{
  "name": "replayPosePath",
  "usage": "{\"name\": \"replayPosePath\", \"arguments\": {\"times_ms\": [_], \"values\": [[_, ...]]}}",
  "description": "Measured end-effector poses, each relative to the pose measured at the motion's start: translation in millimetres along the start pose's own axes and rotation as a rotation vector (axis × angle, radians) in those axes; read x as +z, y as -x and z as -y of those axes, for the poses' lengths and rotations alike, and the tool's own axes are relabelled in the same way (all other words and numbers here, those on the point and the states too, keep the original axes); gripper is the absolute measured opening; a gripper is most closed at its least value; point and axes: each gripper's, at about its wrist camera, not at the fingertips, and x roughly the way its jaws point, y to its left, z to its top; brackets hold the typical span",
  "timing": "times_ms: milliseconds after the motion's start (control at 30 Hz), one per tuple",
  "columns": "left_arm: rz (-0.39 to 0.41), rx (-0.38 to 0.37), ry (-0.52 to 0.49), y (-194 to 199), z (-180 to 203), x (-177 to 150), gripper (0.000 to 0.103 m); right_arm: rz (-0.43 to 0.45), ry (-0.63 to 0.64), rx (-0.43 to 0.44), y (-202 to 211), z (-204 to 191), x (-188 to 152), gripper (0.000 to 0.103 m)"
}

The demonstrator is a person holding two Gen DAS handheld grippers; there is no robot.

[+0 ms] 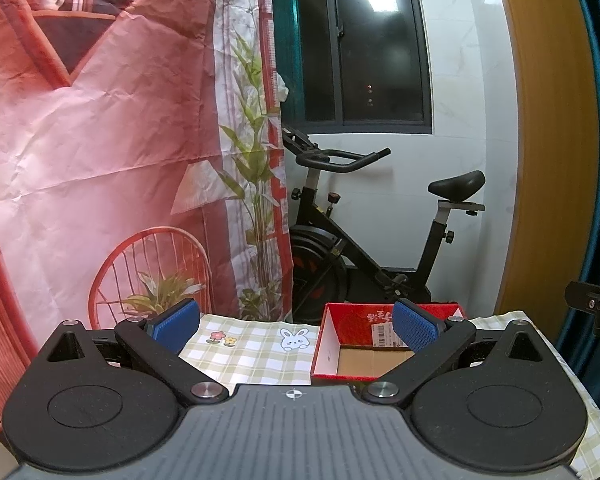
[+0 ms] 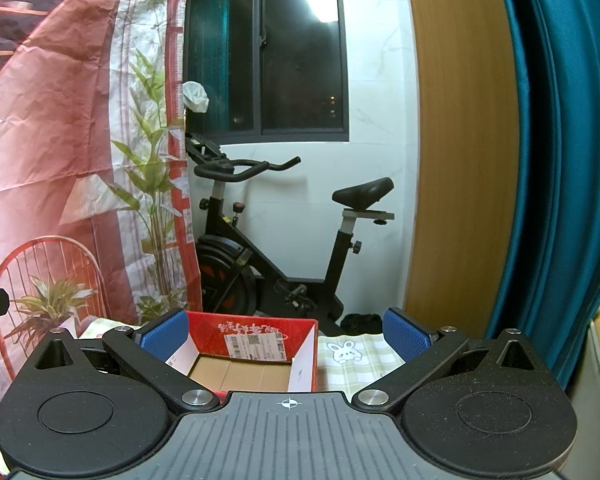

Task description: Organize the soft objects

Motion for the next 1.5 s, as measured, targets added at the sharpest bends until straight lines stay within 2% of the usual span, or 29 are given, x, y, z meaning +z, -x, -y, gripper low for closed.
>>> {"name": "replayPosePath", "arguments": {"times_ms": [1500], "values": [[0.0,-0.002,0.001,0.4,2.8,-2.4,0.103,0.001,-0.001,-0.001,-0.3,0.1,-0.6,0.103]]}}
